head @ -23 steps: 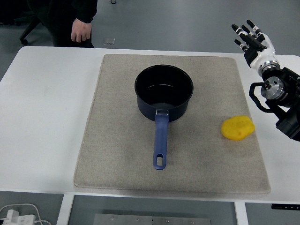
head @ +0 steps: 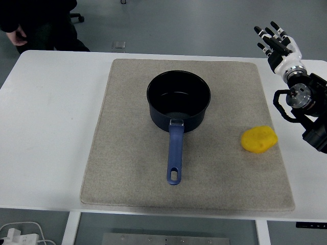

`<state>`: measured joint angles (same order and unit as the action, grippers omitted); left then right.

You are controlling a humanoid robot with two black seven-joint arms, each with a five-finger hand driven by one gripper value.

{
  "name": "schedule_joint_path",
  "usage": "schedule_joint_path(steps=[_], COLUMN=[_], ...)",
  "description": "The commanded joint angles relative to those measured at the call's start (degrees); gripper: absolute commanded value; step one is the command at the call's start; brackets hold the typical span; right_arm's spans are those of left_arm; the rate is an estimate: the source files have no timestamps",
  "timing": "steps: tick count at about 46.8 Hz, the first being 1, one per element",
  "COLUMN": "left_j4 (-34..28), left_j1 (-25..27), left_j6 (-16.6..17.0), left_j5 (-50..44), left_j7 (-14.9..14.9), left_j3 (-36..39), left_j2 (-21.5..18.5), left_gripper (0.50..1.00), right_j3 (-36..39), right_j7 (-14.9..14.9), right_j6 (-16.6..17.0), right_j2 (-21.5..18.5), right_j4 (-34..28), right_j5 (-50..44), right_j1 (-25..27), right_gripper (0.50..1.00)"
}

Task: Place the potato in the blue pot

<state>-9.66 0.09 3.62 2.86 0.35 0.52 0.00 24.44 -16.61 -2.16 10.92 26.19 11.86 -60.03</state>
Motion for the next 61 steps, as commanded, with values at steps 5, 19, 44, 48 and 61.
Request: schedule_joint_path(steps=[5, 19, 44, 48, 61], left_j4=[-0.1, -0.1, 0.0, 0.0, -0.1], left_j1=[0.0, 0.1, 0.1, 0.1, 0.4], left_j6=[0.0, -0.1, -0.1, -0.1, -0.2], left_j5=[0.0, 0.0, 0.0, 0.0, 0.1], left_j7=[0.0, 0.0, 0.0, 0.0, 0.0], left_j3=[0.1, 0.1, 0.1, 0.1, 0.1], left_j2=[0.0, 0.0, 0.0, 0.0, 0.0], left_gripper=[0.996, 0.996, 0.996, 0.996, 0.996], right_j3=[0.0, -0.4, -0.4, -0.4, -0.4], right_j7=[0.0, 0.6, 0.9, 0.8, 0.3], right_j6=[0.1, 1.4, 12.0, 14.1, 27.6], right_j2=[0.2, 0.2, 6.2, 7.8, 13.9], right_j4=[0.0, 0.2, 0.4, 0.4, 1.1], right_j5=[-0.1, -1.5, -13.9, -18.2, -21.9], right_j1=[0.0, 0.3, 2.5, 3.0, 3.9], right_gripper=[0.932, 0.932, 0.932, 0.932, 0.932])
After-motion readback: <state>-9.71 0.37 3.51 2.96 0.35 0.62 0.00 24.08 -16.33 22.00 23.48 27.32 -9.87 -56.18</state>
